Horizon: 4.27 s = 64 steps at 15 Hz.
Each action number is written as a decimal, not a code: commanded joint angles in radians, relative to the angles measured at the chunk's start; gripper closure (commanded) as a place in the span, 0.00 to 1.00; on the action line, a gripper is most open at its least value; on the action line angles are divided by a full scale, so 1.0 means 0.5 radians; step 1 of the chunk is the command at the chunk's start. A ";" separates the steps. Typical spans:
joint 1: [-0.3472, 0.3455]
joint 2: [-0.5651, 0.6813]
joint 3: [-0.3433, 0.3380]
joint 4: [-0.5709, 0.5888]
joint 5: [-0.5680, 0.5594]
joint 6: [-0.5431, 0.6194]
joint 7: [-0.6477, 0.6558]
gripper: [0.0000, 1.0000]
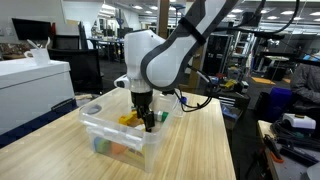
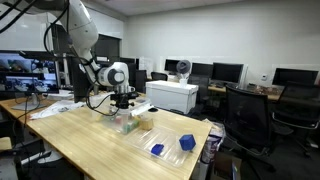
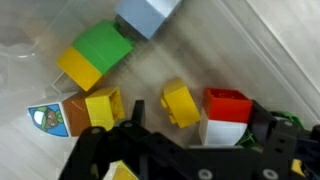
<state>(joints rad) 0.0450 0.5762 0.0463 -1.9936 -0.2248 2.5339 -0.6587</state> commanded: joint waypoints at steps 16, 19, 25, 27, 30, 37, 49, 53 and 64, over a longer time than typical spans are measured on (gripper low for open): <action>-0.205 -0.318 0.127 -0.274 0.035 0.504 0.075 0.64; -0.218 -0.491 0.125 -0.396 0.056 0.524 0.148 0.64; -0.343 -0.761 0.177 -0.524 0.375 0.661 0.115 0.64; -0.403 -0.817 0.178 -0.504 0.551 0.677 0.098 0.64; -0.508 -0.880 0.145 -0.463 0.791 0.688 0.090 0.64; -0.723 -0.721 -0.118 -0.326 0.890 0.694 0.314 0.64; -0.734 -0.160 -0.220 -0.035 0.766 0.409 0.679 0.64; -0.730 -0.035 -0.214 0.102 0.765 0.249 0.713 0.64; -0.699 0.059 -0.212 0.233 0.766 0.117 0.774 0.00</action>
<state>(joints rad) -0.3062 0.6042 -0.0616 -1.8914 0.1818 2.6178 -0.3049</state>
